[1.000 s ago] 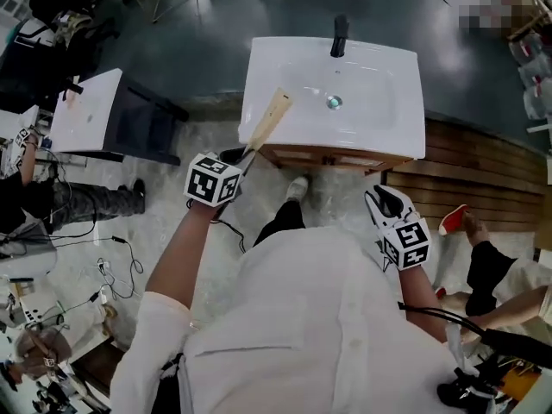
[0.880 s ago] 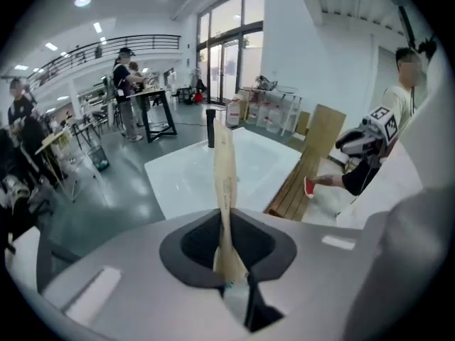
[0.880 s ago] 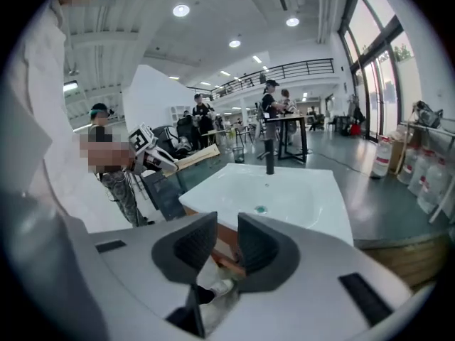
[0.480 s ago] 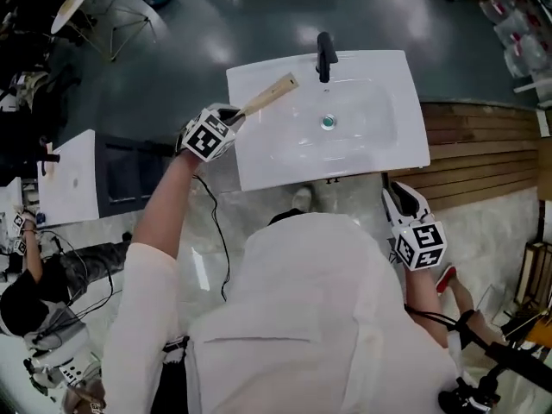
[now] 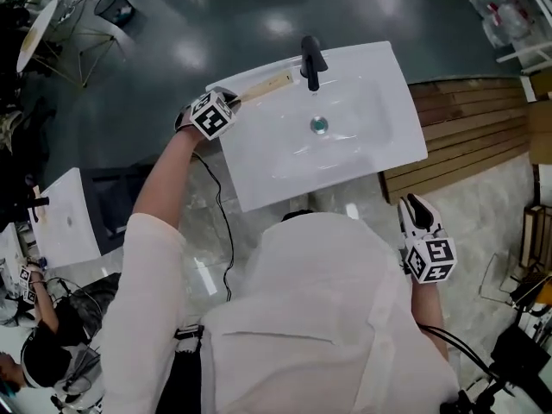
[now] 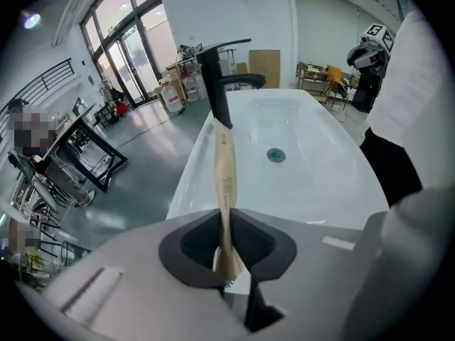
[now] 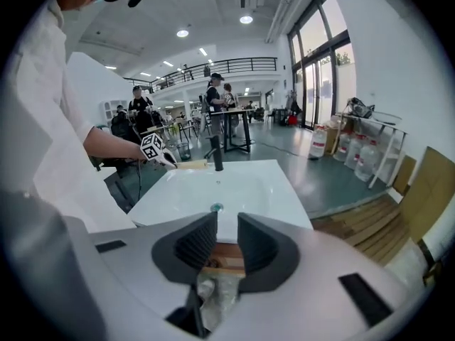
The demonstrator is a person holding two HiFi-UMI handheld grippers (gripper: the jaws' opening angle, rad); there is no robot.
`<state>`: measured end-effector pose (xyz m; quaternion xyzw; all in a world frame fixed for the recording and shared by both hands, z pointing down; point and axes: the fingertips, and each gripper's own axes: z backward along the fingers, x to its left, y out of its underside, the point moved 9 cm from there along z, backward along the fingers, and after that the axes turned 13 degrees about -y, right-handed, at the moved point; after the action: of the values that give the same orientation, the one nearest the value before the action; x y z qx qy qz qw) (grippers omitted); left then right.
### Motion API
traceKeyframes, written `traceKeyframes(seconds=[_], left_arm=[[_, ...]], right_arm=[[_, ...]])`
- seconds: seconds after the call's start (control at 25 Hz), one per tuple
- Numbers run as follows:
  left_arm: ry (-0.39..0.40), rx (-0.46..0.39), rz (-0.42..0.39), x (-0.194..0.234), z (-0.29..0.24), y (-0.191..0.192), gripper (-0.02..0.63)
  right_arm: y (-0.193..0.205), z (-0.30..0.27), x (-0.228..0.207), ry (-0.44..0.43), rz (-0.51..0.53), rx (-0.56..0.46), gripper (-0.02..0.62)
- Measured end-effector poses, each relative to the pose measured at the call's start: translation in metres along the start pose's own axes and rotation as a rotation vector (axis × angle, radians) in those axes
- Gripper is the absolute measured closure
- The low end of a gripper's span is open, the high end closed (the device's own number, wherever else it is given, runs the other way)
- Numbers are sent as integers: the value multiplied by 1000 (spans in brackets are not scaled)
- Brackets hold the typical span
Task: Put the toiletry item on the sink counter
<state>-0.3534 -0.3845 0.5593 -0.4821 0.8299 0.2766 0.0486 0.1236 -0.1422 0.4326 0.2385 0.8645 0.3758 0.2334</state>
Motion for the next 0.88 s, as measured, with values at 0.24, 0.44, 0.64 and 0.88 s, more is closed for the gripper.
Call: traceKeyframes(seconds=[0.24,0.44,0.64,0.88], left_arm=[[26,11,-36,15,-30,-4,566],[22,29,-55,21,-43,-3,557],[-15,46,-81,27,-50,-2,525],[-52,48,-73,32,-47,-4,477]], right_arm=[[9,10,1,56,-43,27,512],[17,15,2,72,-79,35,512],[19,15,0,69,-89,38,512],[19,16,-4,57,-77,35,512]])
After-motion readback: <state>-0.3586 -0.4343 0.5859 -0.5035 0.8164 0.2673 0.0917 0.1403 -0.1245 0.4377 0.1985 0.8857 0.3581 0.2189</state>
